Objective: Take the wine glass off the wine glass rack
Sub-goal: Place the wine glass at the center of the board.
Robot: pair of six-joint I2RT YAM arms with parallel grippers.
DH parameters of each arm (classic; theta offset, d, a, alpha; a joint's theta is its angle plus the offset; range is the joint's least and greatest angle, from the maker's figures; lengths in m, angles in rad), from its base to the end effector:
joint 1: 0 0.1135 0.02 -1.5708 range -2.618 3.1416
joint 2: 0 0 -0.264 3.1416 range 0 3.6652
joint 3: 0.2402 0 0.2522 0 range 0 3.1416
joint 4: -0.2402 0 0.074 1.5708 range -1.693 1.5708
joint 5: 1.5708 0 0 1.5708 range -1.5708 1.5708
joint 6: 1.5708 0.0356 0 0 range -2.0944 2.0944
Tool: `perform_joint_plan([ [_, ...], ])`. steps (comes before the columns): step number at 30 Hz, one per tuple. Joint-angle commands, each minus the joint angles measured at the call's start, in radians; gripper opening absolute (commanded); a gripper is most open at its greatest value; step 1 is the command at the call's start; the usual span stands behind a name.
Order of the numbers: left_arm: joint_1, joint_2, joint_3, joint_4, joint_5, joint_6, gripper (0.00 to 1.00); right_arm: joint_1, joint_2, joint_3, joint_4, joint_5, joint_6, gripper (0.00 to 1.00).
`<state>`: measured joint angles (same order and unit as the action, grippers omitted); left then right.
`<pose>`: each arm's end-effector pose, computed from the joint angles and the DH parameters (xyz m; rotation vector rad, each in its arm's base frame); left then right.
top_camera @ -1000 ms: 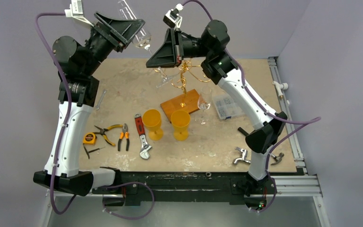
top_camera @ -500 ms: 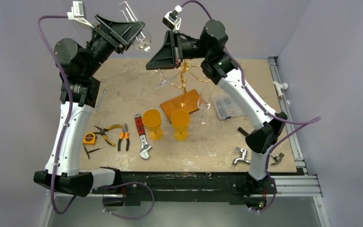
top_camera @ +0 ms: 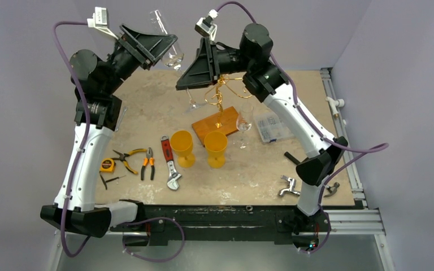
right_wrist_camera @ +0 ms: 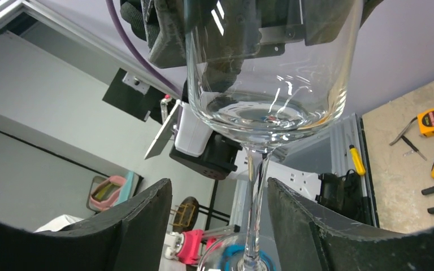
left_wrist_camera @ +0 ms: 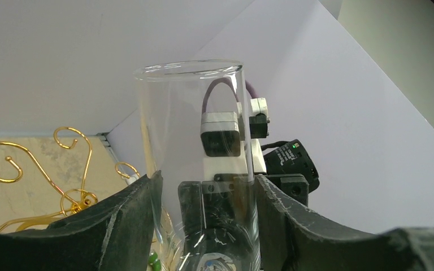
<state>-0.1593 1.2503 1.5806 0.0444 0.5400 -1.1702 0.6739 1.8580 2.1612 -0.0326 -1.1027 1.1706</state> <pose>0.2403 -0.0572 0.5385 -0.1665 1.3857 -1.4525 0.2907 0.2728 0.5212 -0.7941 1.7236 2.0947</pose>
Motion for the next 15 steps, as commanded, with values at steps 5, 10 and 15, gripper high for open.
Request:
perform_joint_plan([
  [5, 0.001, -0.058, -0.011, 0.118, 0.043, 0.075, 0.00, -0.073, -0.100, 0.039, -0.236, 0.009, -0.197, 0.66],
  [10, 0.001, -0.070, -0.045, 0.204, 0.082, 0.089, 0.00, -0.134, -0.131, 0.061, -0.302, 0.037, -0.261, 0.70],
  [15, -0.008, -0.078, -0.058, 0.250, 0.130, 0.123, 0.00, -0.143, -0.163, 0.084, -0.390, 0.115, -0.367, 0.70],
])
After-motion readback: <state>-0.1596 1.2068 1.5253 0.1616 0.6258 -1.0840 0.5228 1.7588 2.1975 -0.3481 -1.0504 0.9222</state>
